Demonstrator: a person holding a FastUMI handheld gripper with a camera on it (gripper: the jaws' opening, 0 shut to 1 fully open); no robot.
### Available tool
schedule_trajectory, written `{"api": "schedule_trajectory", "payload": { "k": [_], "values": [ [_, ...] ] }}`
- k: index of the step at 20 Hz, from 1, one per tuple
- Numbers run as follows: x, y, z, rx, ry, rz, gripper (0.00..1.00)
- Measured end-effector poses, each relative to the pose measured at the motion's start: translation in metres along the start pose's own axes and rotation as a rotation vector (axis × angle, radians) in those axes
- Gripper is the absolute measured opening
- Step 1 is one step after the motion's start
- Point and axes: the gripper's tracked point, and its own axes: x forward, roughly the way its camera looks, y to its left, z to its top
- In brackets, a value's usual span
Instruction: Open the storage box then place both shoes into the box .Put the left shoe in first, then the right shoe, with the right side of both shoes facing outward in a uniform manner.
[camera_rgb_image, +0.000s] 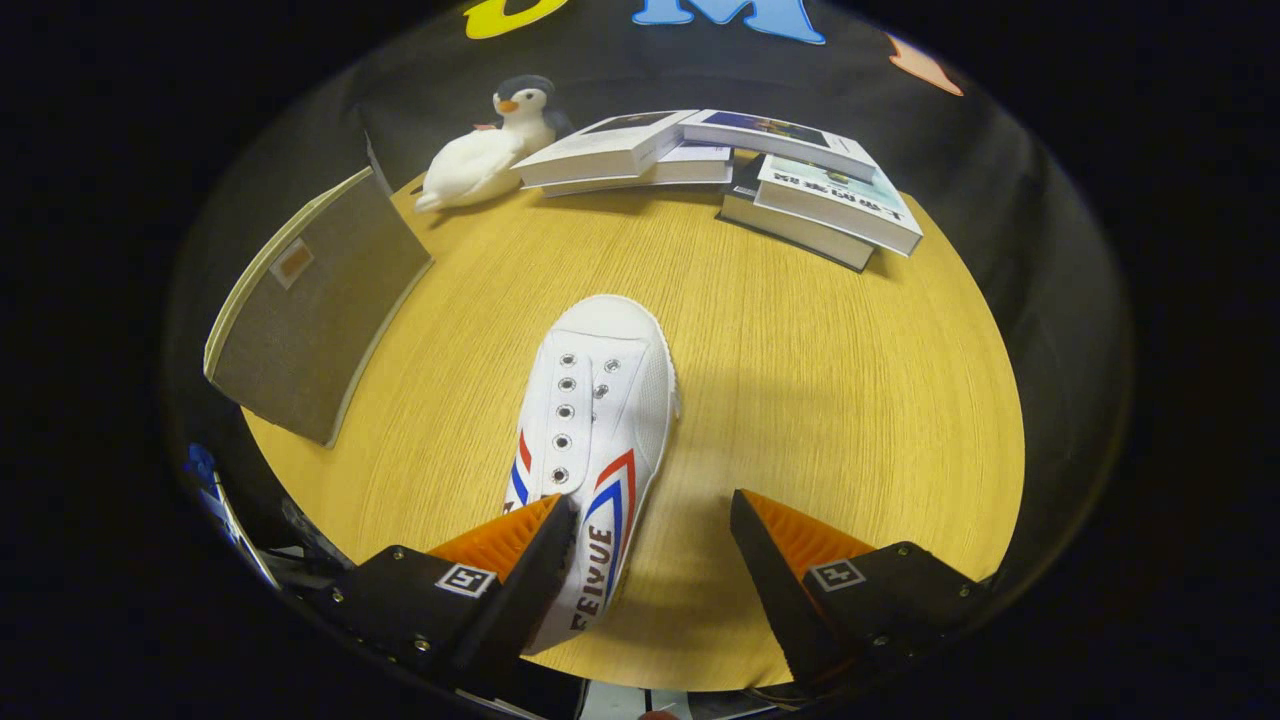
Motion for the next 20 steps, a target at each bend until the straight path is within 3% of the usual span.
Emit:
{"api": "schedule_trajectory", "payload": {
  "k": [3, 4, 5, 6, 8, 10, 11, 12, 20],
  "values": [
    [0.006, 0.009, -0.002, 0.028, 0.023, 0.054, 0.97],
    [0.006, 0.013, -0.004, 0.047, 0.029, 0.069, 0.81],
    [0.009, 0.012, -0.005, 0.058, 0.035, 0.055, 0.73],
    [0.010, 0.016, -0.007, 0.072, 0.045, 0.065, 0.53],
    [0.012, 0.019, -0.008, 0.086, 0.043, 0.056, 0.32],
    [0.010, 0.015, -0.007, 0.092, 0.042, 0.031, 0.32],
    [0.017, 0.003, -0.003, 0.153, -0.012, -0.031, 0.32],
    [0.011, 0.005, -0.003, 0.187, -0.007, -0.026, 0.02],
    [0.001, 0.022, 0.004, 0.337, -0.036, 0.012, 0.00]
  ]
}}
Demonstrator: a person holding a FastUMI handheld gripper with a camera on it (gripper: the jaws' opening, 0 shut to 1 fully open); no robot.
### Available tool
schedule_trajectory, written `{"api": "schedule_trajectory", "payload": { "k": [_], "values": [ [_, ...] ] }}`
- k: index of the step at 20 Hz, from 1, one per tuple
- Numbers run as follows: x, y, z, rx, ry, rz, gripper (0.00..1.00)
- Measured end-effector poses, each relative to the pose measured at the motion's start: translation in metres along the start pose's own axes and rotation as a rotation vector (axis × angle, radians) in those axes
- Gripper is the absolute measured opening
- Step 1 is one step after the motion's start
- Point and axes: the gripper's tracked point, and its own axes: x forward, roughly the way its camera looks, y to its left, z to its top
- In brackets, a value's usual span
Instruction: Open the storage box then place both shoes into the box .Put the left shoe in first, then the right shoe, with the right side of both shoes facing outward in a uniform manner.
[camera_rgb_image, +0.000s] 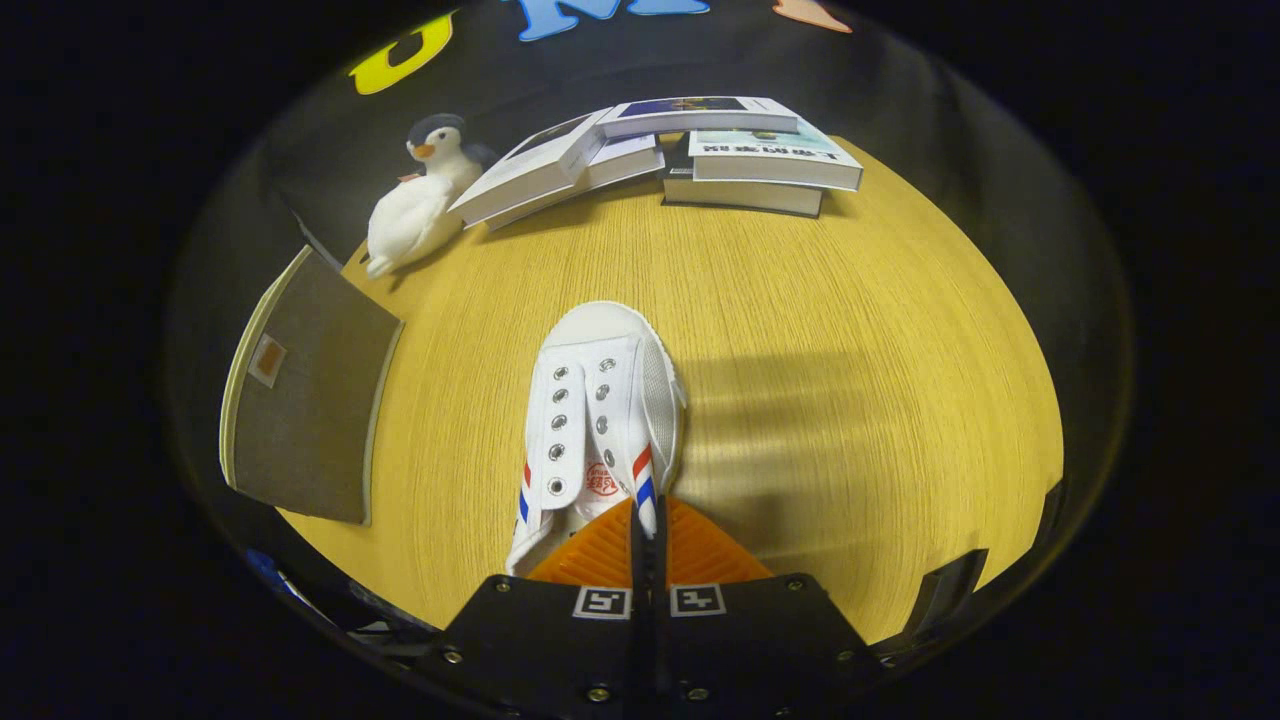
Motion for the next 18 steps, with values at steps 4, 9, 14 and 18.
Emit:
{"api": "schedule_trajectory", "payload": {
  "k": [4, 9, 14, 18],
  "values": [
    [-0.017, 0.012, 0.010, 0.044, -0.038, 0.030, 0.00],
    [-0.034, 0.038, 0.026, 0.102, -0.074, 0.095, 0.00],
    [-0.051, 0.062, 0.042, 0.095, -0.116, 0.131, 0.00],
    [-0.056, 0.090, 0.043, 0.120, -0.101, 0.202, 0.00]
  ]
}}
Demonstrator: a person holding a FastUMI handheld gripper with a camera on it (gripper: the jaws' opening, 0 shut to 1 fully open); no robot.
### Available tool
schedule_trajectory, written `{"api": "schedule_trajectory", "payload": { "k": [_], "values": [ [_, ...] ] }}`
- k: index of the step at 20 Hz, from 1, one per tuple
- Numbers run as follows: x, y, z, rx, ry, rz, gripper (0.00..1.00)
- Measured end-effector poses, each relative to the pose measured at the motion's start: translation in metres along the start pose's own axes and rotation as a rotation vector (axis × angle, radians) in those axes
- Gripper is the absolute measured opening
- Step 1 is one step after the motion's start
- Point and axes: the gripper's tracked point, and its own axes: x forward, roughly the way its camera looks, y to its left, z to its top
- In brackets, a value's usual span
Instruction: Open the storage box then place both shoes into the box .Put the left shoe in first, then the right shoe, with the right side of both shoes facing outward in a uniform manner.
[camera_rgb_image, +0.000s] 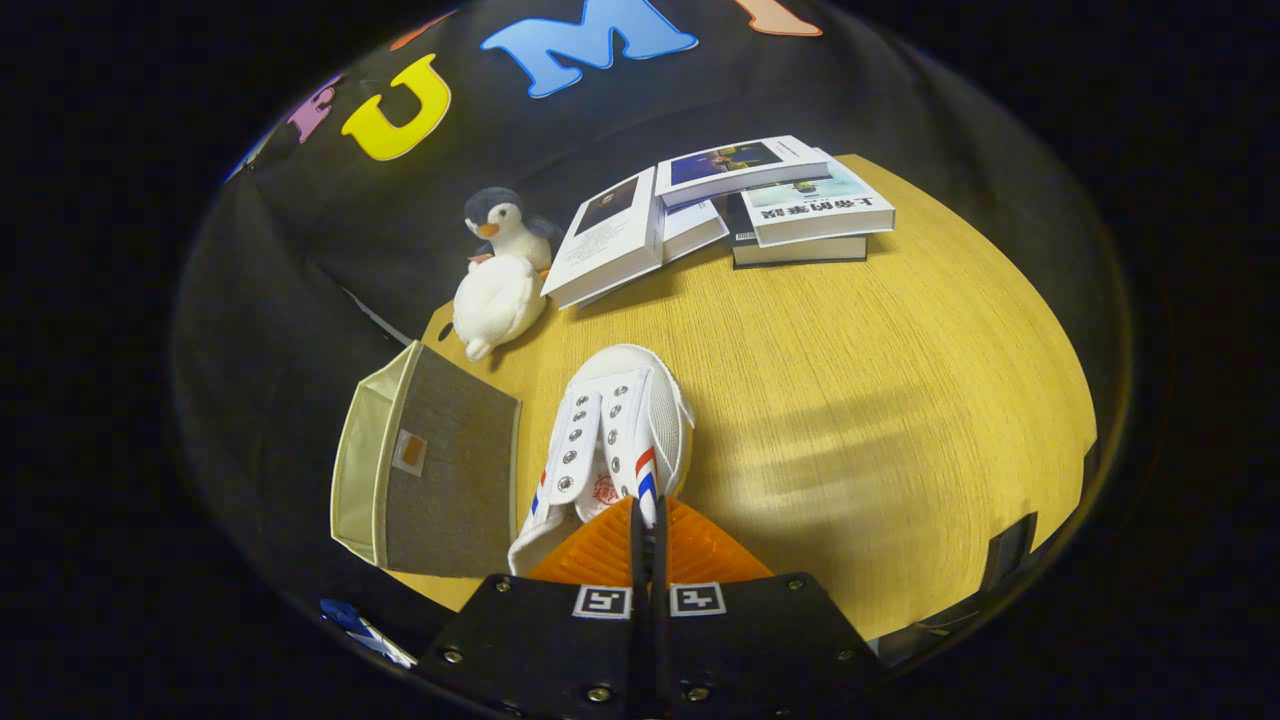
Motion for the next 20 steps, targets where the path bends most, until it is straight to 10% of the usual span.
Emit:
{"api": "schedule_trajectory", "payload": {
  "k": [20],
  "values": [
    [-0.040, 0.150, 0.043, 0.077, -0.063, 0.338, 0.00]
  ]
}}
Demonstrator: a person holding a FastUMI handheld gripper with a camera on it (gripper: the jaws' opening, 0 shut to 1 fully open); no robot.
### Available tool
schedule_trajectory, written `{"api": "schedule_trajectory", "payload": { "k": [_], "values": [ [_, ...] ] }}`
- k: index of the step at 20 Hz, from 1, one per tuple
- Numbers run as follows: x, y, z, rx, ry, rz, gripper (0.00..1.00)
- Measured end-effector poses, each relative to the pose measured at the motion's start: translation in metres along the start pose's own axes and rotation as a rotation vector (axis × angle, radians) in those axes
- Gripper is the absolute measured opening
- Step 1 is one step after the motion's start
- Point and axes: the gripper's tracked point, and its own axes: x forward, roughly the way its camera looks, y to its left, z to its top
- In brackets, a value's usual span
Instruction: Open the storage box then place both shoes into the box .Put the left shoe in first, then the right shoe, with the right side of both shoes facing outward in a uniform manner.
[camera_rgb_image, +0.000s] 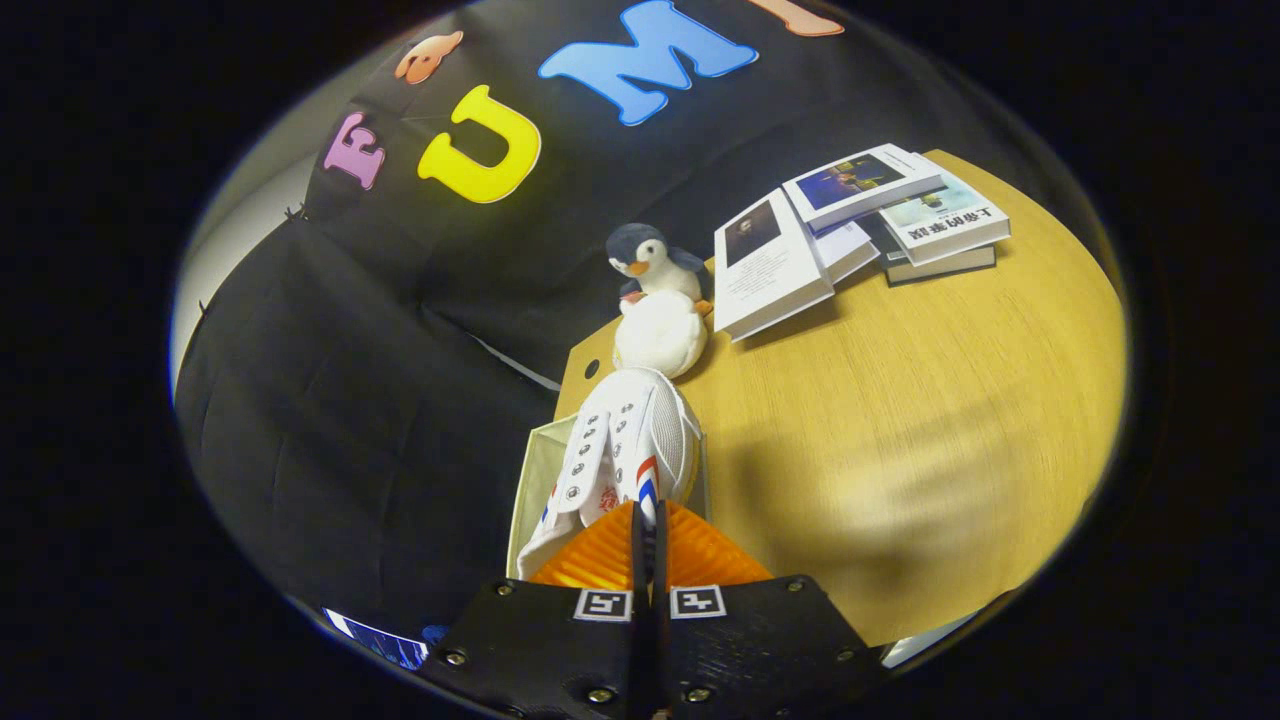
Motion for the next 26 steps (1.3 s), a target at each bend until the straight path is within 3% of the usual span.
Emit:
{"api": "schedule_trajectory", "payload": {
  "k": [11, 14, 15, 16, 18, 26],
  "values": [
    [0.077, 0.073, -0.026, -0.114, 0.061, 0.048, 0.00],
    [0.098, 0.078, -0.037, -0.206, 0.062, 0.052, 0.01],
    [0.097, 0.089, -0.041, -0.229, 0.045, 0.089, 0.07],
    [0.100, 0.097, -0.041, -0.247, 0.023, 0.118, 0.37],
    [0.092, 0.092, -0.027, -0.294, -0.020, 0.094, 0.98],
    [0.013, 0.081, 0.036, -0.452, -0.238, 0.036, 0.97]
  ]
}}
